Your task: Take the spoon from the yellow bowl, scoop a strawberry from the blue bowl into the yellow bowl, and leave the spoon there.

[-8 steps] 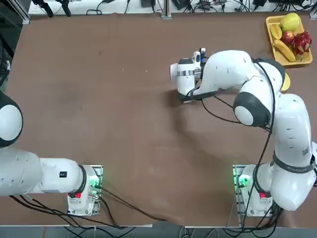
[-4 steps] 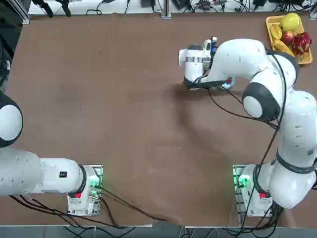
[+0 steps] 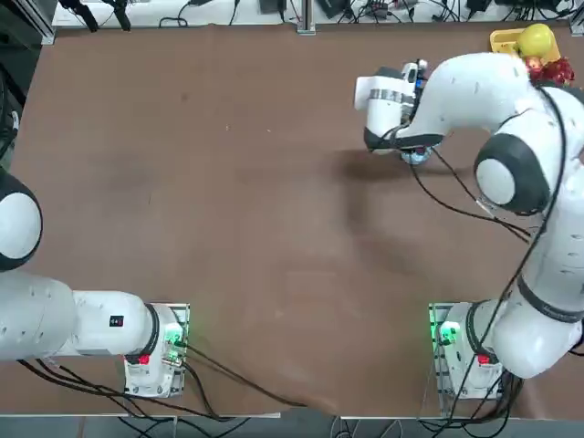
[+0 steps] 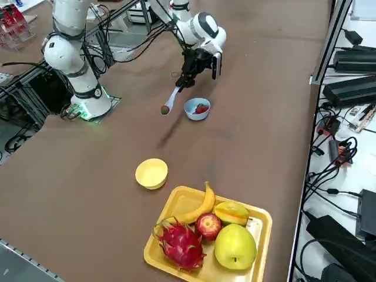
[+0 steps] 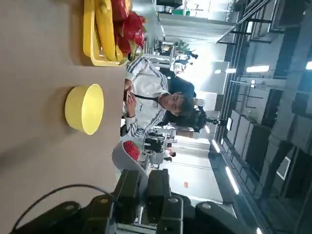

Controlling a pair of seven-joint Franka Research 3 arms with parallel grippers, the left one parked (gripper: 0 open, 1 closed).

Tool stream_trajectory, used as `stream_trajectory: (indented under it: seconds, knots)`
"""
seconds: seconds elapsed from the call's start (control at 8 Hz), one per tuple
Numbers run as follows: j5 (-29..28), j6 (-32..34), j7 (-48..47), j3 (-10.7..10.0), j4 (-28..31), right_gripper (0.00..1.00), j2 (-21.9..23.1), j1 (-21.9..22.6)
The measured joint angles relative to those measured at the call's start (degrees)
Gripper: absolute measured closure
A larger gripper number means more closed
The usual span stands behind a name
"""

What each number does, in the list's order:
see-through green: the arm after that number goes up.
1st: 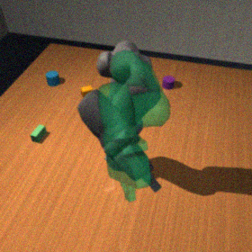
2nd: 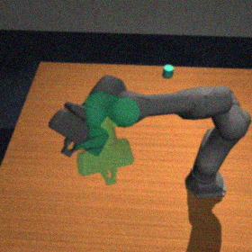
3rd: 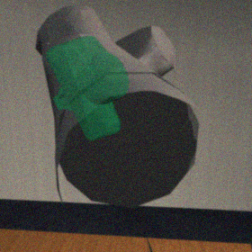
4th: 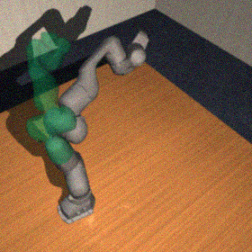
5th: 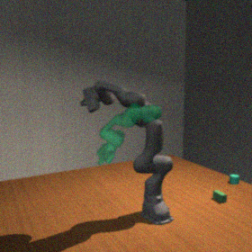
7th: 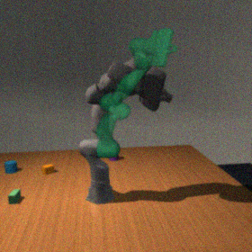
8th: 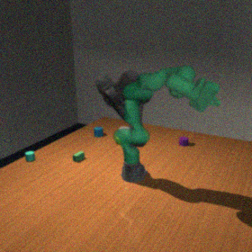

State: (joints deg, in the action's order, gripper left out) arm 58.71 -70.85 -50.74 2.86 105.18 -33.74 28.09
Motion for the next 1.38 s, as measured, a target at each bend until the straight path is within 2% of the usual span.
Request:
stream_trajectory:
  seconds: [0.5,0.75,1.38]
  knots:
    - [5.00,-10.67,1.89,-0.05,7.82,0.89,4.59,-9.88]
    - [6.92,-14.41,2.43,-0.02,9.88,0.89,5.11,-13.74]
    - [7.82,-19.76,12.80,0.01,10.75,0.89,5.16,-19.38]
